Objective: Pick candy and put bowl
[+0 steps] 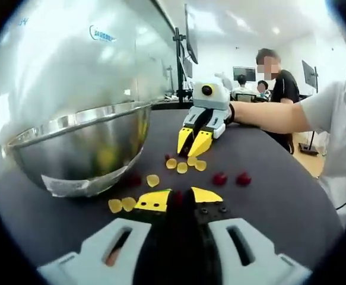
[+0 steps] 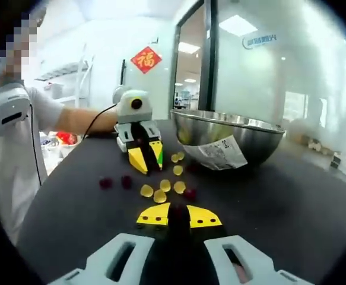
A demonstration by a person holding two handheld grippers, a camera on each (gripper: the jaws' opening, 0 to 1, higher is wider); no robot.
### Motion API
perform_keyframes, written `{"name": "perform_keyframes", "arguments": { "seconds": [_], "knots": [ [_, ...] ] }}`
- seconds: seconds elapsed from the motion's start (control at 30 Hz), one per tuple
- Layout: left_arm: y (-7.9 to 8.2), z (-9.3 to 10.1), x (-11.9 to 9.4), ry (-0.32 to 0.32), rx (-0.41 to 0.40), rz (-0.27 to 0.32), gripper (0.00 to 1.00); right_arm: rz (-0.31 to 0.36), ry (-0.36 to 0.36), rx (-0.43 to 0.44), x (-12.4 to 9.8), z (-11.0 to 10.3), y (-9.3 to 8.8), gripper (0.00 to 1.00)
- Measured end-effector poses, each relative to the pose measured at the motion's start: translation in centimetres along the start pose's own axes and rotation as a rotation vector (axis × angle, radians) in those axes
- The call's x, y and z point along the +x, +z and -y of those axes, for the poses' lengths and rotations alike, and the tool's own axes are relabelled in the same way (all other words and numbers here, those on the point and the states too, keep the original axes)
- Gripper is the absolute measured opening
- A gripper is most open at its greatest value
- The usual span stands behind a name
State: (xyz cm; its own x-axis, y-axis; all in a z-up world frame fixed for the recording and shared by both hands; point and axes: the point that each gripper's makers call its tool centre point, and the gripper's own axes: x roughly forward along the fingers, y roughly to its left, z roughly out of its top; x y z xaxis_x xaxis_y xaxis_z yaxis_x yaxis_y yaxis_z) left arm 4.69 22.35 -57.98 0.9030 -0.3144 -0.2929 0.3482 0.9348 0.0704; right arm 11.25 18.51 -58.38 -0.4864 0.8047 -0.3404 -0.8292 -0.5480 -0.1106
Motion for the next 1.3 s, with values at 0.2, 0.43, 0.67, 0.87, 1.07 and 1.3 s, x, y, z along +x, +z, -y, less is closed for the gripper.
{"name": "perform_keyframes", "arguments": {
  "seconds": [0.2,0.43,0.67,0.87,1.07,1.3],
  "knots": [
    [0.2,0.9,-0.2,0.003,0.016,0.007,0.04,0.004,-0.004,-0.038,-0.1,-0.2,0.1,0.04],
    [10.1,-1.7,-3.8,0.094,0.047,0.28,0.03,0.3,-0.055,-0.046,-2.9,1.7,10.0,0.04],
    [14.5,-8.6,-4.4,0.255,0.004,0.346,0.03,0.299,-0.356,-0.024,-0.2,8.7,15.3,0.05],
    [14.4,-9.7,-4.1,0.301,0.022,0.337,0.04,0.334,-0.405,-0.005,1.3,9.9,16.7,0.05],
    [12.8,-9.4,-3.4,0.271,0.011,0.31,0.35,0.246,-0.344,-0.056,3.1,8.7,14.8,0.43],
    [12.6,-8.3,-5.0,0.268,0.0,0.324,0.23,0.34,-0.311,0.007,0.3,7.8,15.8,0.24]
  ]
}}
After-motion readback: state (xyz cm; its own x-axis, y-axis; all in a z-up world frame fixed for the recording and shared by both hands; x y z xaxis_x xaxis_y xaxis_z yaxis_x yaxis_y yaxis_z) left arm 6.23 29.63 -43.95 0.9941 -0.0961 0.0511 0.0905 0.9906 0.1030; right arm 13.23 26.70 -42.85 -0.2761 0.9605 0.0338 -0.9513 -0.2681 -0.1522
